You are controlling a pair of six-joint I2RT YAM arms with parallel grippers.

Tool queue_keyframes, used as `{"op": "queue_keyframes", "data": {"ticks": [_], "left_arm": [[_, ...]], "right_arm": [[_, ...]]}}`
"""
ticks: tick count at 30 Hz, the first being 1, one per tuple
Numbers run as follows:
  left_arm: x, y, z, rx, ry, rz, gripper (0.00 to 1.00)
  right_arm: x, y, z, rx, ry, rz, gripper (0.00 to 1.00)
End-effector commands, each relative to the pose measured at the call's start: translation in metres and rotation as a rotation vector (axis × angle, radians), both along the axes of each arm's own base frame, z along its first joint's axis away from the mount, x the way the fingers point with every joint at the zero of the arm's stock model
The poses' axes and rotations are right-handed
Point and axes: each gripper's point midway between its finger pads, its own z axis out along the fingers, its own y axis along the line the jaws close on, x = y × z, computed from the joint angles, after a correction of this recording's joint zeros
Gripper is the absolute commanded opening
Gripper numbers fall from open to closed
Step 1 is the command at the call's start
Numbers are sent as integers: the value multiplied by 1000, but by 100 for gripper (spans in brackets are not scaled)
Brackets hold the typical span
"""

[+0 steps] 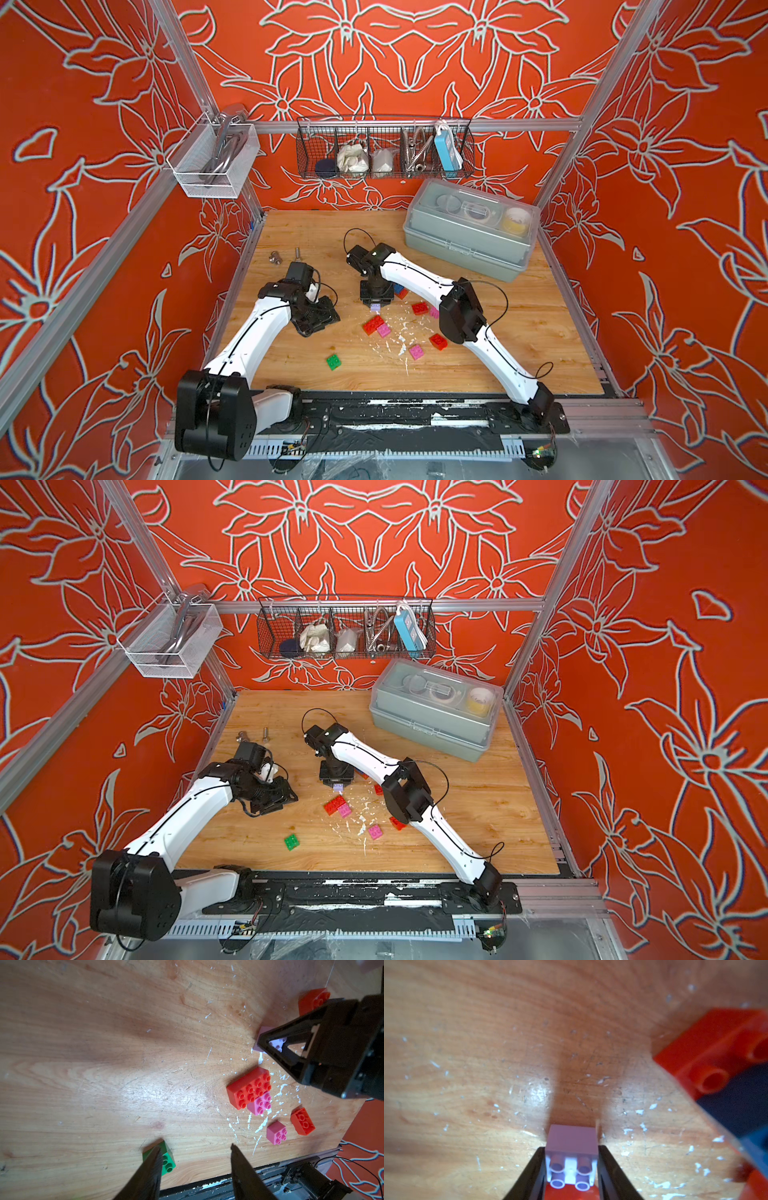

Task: Assemble the number 1 with lego
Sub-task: Pick up the lego brick from the center of the board, then assemble the lego brick with the lego brick.

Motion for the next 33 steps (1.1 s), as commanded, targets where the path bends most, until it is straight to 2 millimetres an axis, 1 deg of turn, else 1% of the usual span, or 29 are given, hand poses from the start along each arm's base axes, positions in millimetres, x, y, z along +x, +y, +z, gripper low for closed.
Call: {"op": "queue_keyframes", "data": {"ticks": [1,3,6,9,11,13,15,17,20,24,26,29,33], "left_arm": [[-2,2,0,4,-5,3,52],[-2,3,0,10,-5,6,52],[-1,3,0,10,-5,6,52],[2,-1,0,-14,-12,-10,53],[4,-4,1,-31,-22,-16,53],[8,-6,2,-40,-34,-12,54],[11,-8,4,-52,-51,-15,54],[15,-10,4,-58,-71,-26,54],[18,-13,-1,-73,-108,-50,54],[20,-11,-4,-60,-141,-50,54],[21,-11,-2,-61,-145,-52,54],[20,-13,-3,-68,-134,-68,54],[21,-16,0,-78,-150,-86,54]], "right_arm": [[-4,-6,-6,-55,-10,57,33],[-4,-8,0,-56,-18,88,30],[-2,-17,21,-71,-53,198,30],[-3,-25,50,-34,-84,424,30],[-1,-39,73,-36,-125,570,30],[3,-52,92,-7,-153,658,30],[6,-60,105,46,-170,735,30],[12,-70,113,83,-184,785,30],[22,-80,113,108,-197,842,31],[41,-89,107,122,-185,809,31],[45,-88,101,114,-184,845,31],[46,-83,93,126,-174,883,30],[48,-82,82,118,-157,925,30]]}}
